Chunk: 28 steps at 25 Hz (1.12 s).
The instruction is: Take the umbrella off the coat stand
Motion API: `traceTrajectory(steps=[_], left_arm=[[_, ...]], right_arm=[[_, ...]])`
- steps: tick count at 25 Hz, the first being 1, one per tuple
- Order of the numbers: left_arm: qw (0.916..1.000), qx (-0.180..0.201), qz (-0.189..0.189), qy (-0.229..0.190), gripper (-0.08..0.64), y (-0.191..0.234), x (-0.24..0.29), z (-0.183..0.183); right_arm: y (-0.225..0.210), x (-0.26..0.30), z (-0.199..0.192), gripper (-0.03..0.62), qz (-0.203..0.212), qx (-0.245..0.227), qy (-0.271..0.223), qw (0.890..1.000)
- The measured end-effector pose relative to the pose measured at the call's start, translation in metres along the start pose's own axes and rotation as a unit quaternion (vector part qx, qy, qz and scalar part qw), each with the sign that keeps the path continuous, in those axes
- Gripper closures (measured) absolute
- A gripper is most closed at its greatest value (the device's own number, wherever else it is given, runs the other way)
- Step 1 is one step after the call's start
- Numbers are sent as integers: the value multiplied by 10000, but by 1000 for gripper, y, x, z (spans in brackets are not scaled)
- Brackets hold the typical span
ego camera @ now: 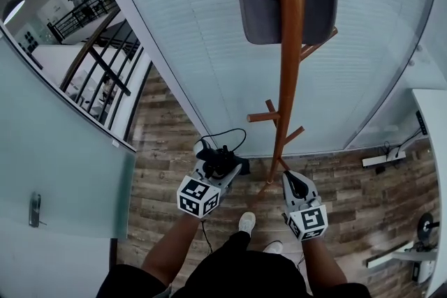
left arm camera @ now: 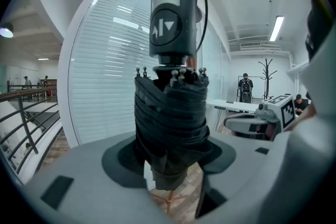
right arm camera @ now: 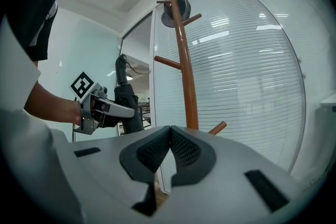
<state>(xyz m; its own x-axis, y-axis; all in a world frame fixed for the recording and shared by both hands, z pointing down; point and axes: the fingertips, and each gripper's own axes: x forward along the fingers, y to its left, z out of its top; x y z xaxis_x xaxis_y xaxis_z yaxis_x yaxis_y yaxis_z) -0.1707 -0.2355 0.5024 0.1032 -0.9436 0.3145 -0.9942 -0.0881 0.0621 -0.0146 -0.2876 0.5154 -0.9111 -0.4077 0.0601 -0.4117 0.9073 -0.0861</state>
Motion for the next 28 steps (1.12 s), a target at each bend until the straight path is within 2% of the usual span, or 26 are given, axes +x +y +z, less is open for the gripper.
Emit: traceTrajectory(steps=[5, 9, 12, 17, 22, 28], left_arm=[[9999, 41, 15, 130, 296, 4, -6, -18], [9996, -103, -5, 247, 296, -1, -3, -40], [9995, -105, -36, 311, 296, -14, 1, -49], [9997, 27, 37, 230, 298, -28, 7, -42], [9998, 39, -152, 109, 298, -43, 12, -27], [9993, 155, -288, 154, 298, -60, 18, -21]], right_arm=[[10, 8, 0, 585, 24, -3, 50, 10000], [11, 14, 10, 586, 88, 247, -69, 9996], [11, 16, 27, 586, 154, 89, -187, 9997], [10, 17, 58, 586, 181, -264, -384, 9988], [11, 14, 67, 588, 186, -426, -306, 9984], [9, 4, 81, 589, 117, -517, -353, 9980]])
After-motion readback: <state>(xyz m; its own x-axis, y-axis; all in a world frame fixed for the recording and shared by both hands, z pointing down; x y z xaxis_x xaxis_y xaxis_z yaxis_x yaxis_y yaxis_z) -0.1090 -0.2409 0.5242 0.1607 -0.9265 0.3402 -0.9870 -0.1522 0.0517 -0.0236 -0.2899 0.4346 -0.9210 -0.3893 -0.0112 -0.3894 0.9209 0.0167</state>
